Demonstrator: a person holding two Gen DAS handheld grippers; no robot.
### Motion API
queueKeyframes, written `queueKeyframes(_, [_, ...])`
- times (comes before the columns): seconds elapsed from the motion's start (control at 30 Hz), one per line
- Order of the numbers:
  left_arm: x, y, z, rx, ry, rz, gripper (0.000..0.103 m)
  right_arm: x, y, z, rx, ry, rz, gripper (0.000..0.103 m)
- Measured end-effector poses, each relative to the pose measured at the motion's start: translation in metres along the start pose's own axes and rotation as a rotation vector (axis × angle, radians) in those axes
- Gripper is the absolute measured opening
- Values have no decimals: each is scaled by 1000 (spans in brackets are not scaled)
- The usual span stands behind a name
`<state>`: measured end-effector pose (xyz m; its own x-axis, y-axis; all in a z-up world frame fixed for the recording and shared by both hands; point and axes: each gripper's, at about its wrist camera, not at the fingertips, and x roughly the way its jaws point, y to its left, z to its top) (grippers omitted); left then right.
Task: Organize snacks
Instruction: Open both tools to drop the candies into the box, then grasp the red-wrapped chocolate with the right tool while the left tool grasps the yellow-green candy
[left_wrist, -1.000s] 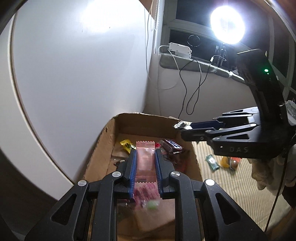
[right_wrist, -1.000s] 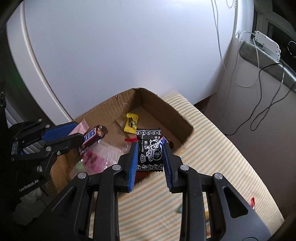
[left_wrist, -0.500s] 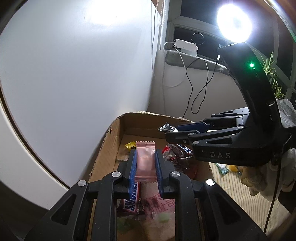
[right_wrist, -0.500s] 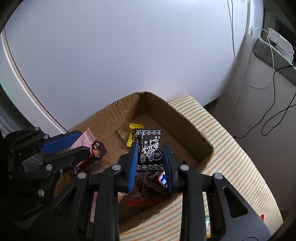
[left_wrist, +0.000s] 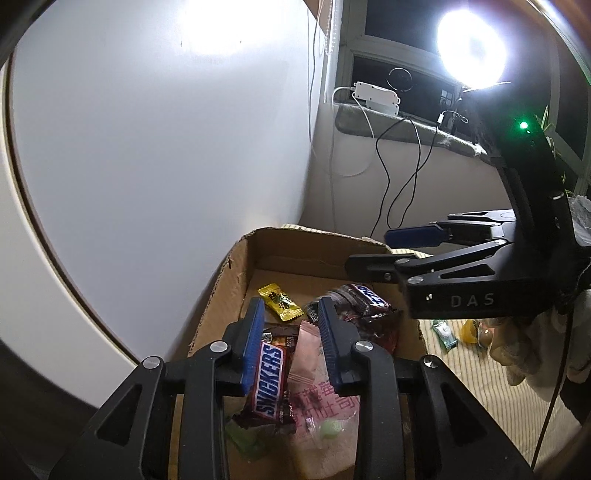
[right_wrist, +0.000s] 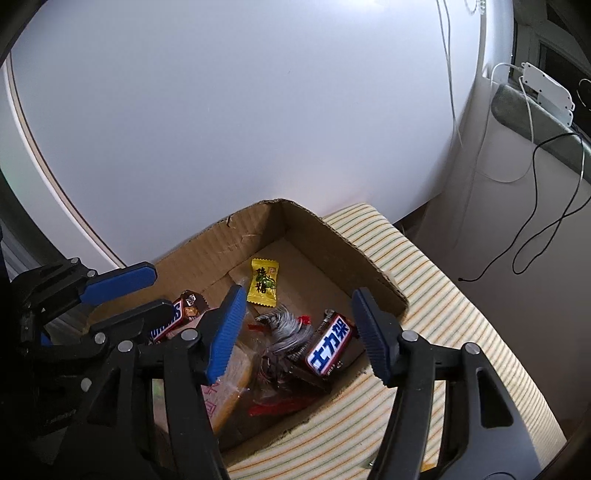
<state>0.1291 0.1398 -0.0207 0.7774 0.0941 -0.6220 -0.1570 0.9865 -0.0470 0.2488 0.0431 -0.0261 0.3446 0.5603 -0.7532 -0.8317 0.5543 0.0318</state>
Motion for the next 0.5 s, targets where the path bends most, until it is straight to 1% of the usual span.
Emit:
queueKeyframes(0.1, [-5,-3,1,-2,-6,-1,28,-9,-2,-2,5,-14,-17,73])
queueKeyframes(0.3, [-16,-14,3,-1,-22,-19,28,-29,-6,-10,8,-36,-43,74])
queueKeyframes(0.47, [-23,-28,2,5,-33,-53,28,-54,-18,-23,31,-58,-67,75])
queueKeyframes(0.5, [-24,-31,2,7,-34,-63,28,-59,-21,-27,34,-64,-72,77])
